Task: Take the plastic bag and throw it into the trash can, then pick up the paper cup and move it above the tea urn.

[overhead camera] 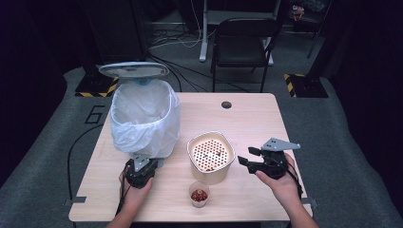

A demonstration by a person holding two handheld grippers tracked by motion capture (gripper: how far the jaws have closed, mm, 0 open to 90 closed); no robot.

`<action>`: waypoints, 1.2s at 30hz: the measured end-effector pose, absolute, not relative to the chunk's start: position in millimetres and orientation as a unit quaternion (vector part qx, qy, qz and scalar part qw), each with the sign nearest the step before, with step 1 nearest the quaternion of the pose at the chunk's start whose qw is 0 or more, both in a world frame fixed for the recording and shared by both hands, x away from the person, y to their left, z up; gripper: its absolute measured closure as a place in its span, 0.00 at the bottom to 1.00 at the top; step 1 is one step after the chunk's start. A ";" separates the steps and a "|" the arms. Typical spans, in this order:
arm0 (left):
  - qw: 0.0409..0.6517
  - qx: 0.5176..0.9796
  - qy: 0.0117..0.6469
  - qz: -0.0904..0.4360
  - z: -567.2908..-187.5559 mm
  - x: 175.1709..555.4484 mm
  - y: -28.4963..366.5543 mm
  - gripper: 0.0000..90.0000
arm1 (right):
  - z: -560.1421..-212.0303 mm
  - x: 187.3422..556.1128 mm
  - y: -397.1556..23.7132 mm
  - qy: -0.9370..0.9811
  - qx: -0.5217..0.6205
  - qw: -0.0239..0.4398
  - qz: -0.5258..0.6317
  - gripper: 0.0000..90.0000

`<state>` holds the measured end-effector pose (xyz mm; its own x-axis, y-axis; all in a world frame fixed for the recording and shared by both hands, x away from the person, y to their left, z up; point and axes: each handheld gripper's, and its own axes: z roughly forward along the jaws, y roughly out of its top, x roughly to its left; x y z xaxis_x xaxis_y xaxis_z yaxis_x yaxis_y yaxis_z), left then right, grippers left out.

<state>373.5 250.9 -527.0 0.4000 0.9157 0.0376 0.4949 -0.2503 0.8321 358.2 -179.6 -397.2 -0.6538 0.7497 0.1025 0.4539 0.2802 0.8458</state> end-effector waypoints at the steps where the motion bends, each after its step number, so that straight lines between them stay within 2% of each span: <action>1: 0.386 0.742 0.475 0.272 -527.0 373.5 250.9 0.80 | -399.1 357.2 -180.6 0.784 0.384 0.160 0.461 0.46; 10: 0.386 0.742 0.475 0.272 -527.0 373.5 250.9 0.80 | -434.7 342.4 -173.9 0.800 0.361 0.157 0.454 0.41; 17: 0.386 0.742 0.475 0.272 -527.0 373.5 250.9 0.80 | -461.1 336.8 -158.5 0.812 0.335 0.134 0.459 0.34; 28: 0.386 0.742 0.475 0.272 -527.0 373.5 250.9 0.80 | -469.5 331.3 -144.9 0.824 0.295 0.117 0.470 0.29; 36: 0.387 0.742 0.475 0.272 -527.0 373.5 251.0 0.80 | -471.7 323.1 -125.0 0.840 0.261 0.096 0.466 0.17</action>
<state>373.5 251.0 -527.0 0.4005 0.9156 0.0360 0.4954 -0.2495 0.8320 323.1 -125.0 -471.7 -0.8453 0.5278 0.0823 0.3489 0.4288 0.8333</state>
